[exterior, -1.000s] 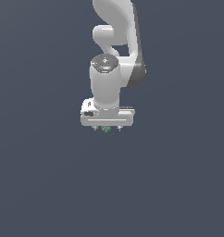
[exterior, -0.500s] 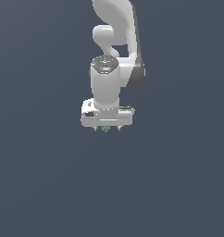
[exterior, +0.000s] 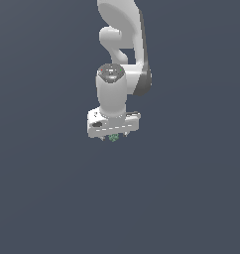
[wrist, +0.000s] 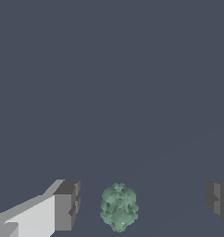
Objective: Pick up the object and move it to a goal position.
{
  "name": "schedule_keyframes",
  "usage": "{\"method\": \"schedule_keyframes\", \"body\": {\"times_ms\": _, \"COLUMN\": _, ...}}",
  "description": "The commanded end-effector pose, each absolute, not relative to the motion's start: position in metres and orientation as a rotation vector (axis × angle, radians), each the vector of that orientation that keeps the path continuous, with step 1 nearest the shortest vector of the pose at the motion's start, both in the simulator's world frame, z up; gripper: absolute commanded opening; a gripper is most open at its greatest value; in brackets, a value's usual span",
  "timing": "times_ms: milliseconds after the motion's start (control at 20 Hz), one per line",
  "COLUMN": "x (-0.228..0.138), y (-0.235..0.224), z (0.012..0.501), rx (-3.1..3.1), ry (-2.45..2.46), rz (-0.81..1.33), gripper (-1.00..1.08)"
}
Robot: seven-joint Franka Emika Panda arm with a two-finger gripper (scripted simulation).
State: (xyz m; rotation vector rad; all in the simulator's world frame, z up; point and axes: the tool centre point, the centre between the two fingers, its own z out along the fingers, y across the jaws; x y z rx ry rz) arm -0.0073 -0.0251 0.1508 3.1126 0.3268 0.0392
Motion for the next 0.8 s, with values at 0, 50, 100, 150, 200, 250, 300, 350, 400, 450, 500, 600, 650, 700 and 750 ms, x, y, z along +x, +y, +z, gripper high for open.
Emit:
{"method": "schedule_keyframes", "body": {"times_ms": 0, "x": -0.014, "y": -0.027, "z": 0.145, "rx": 3.101, "ry": 0.421, "rz": 0.035, "gripper": 1.0}}
{"method": "schedule_keyframes", "body": {"times_ms": 50, "x": -0.017, "y": -0.028, "z": 0.142, "rx": 3.095, "ry": 0.462, "rz": 0.033, "gripper": 1.0}}
{"method": "schedule_keyframes", "body": {"times_ms": 100, "x": -0.019, "y": -0.028, "z": 0.139, "rx": 3.088, "ry": 0.503, "rz": 0.031, "gripper": 1.0}}
{"method": "schedule_keyframes", "body": {"times_ms": 150, "x": -0.022, "y": -0.029, "z": 0.137, "rx": 3.081, "ry": 0.543, "rz": 0.029, "gripper": 1.0}}
{"method": "schedule_keyframes", "body": {"times_ms": 200, "x": -0.025, "y": -0.029, "z": 0.134, "rx": 3.074, "ry": 0.584, "rz": 0.027, "gripper": 1.0}}
{"method": "schedule_keyframes", "body": {"times_ms": 250, "x": -0.028, "y": -0.03, "z": 0.132, "rx": 3.066, "ry": 0.625, "rz": 0.025, "gripper": 1.0}}
{"method": "schedule_keyframes", "body": {"times_ms": 300, "x": -0.031, "y": -0.03, "z": 0.129, "rx": 3.058, "ry": 0.665, "rz": 0.024, "gripper": 1.0}}
{"method": "schedule_keyframes", "body": {"times_ms": 350, "x": -0.034, "y": -0.031, "z": 0.127, "rx": 3.049, "ry": 0.706, "rz": 0.022, "gripper": 1.0}}
{"method": "schedule_keyframes", "body": {"times_ms": 400, "x": -0.037, "y": -0.031, "z": 0.124, "rx": 3.039, "ry": 0.746, "rz": 0.02, "gripper": 1.0}}
{"method": "schedule_keyframes", "body": {"times_ms": 450, "x": -0.04, "y": -0.032, "z": 0.122, "rx": 3.029, "ry": 0.787, "rz": 0.019, "gripper": 1.0}}
{"method": "schedule_keyframes", "body": {"times_ms": 500, "x": -0.043, "y": -0.032, "z": 0.119, "rx": 3.019, "ry": 0.827, "rz": 0.017, "gripper": 1.0}}
{"method": "schedule_keyframes", "body": {"times_ms": 600, "x": -0.049, "y": -0.033, "z": 0.115, "rx": 2.997, "ry": 0.907, "rz": 0.014, "gripper": 1.0}}
{"method": "schedule_keyframes", "body": {"times_ms": 650, "x": -0.052, "y": -0.033, "z": 0.112, "rx": 2.985, "ry": 0.948, "rz": 0.013, "gripper": 1.0}}
{"method": "schedule_keyframes", "body": {"times_ms": 700, "x": -0.055, "y": -0.034, "z": 0.11, "rx": 2.972, "ry": 0.988, "rz": 0.011, "gripper": 1.0}}
{"method": "schedule_keyframes", "body": {"times_ms": 750, "x": -0.059, "y": -0.034, "z": 0.108, "rx": 2.96, "ry": 1.027, "rz": 0.01, "gripper": 1.0}}
